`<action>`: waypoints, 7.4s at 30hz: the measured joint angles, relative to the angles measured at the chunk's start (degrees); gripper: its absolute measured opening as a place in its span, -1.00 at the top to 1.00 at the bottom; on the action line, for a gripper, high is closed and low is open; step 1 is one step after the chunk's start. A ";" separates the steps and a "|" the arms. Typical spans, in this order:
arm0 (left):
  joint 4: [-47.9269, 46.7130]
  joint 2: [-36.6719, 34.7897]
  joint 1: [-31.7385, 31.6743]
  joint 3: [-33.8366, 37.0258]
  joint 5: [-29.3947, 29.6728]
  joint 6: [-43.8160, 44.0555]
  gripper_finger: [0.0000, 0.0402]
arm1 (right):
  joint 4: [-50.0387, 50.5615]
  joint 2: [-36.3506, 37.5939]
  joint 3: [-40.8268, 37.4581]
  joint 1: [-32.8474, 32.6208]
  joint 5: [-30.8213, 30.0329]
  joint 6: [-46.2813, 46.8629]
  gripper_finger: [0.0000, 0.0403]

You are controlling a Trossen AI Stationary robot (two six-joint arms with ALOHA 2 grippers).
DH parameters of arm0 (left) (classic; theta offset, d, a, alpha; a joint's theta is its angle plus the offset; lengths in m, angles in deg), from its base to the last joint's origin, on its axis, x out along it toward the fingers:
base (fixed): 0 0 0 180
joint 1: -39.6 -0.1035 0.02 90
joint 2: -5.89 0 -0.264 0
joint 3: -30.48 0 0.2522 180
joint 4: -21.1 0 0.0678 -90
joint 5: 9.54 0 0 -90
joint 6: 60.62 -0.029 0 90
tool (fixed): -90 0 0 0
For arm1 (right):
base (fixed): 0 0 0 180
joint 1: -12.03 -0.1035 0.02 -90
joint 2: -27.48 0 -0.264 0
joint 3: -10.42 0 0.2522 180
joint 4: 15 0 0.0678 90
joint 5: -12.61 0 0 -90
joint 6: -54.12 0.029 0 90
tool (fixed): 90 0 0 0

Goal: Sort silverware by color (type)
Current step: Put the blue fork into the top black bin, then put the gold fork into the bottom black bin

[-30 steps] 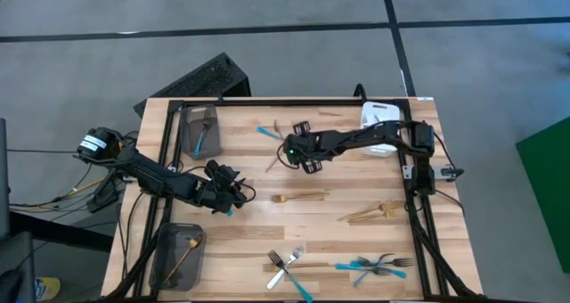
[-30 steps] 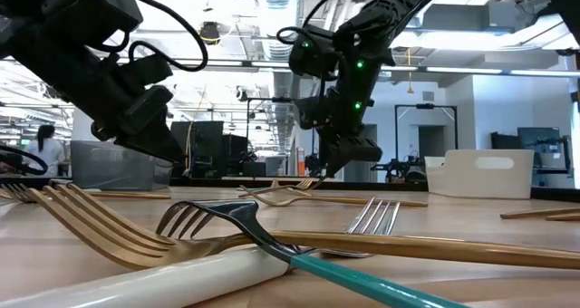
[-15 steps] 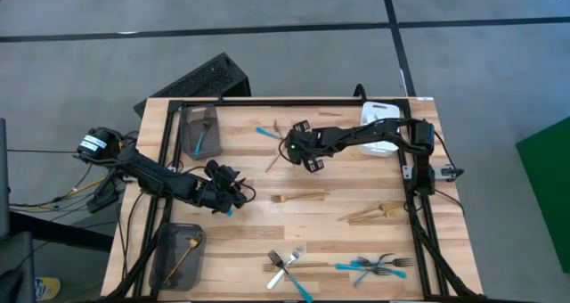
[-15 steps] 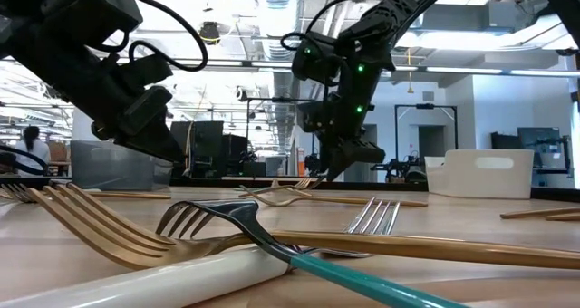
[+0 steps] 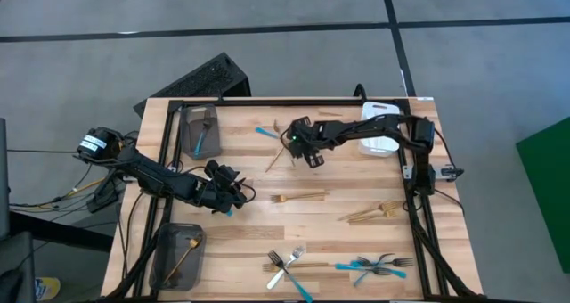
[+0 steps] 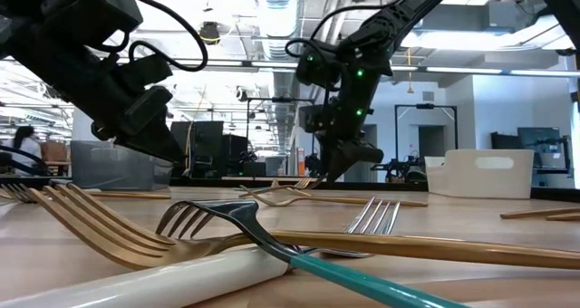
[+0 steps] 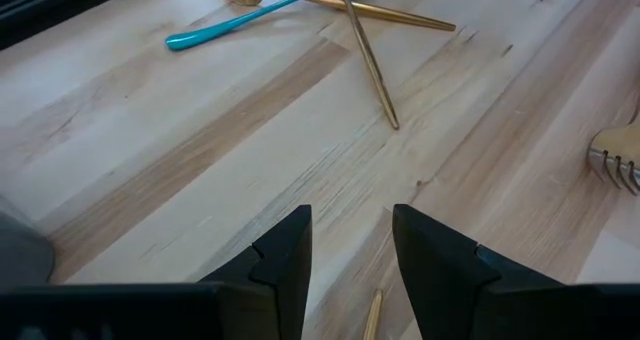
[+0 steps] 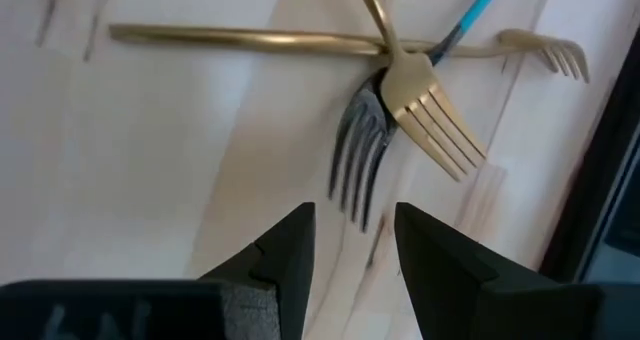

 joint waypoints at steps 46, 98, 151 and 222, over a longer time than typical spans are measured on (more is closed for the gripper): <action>0.25 0.00 -2.02 0.00 2.44 2.12 0.35 | 6.48 4.42 0.02 0.57 9.81 26.47 0.95; 20.90 5.92 -3.38 -8.42 -2.62 -55.89 0.90 | -3.41 16.88 0.09 -16.81 24.54 44.58 0.88; -28.72 -22.64 -35.56 -9.74 -6.98 -21.60 0.24 | -11.46 23.32 -19.42 -20.79 12.89 54.00 0.47; 14.62 -15.13 -5.99 -1.18 -10.24 -43.35 0.24 | 25.74 23.41 -31.61 -45.31 12.48 81.26 0.47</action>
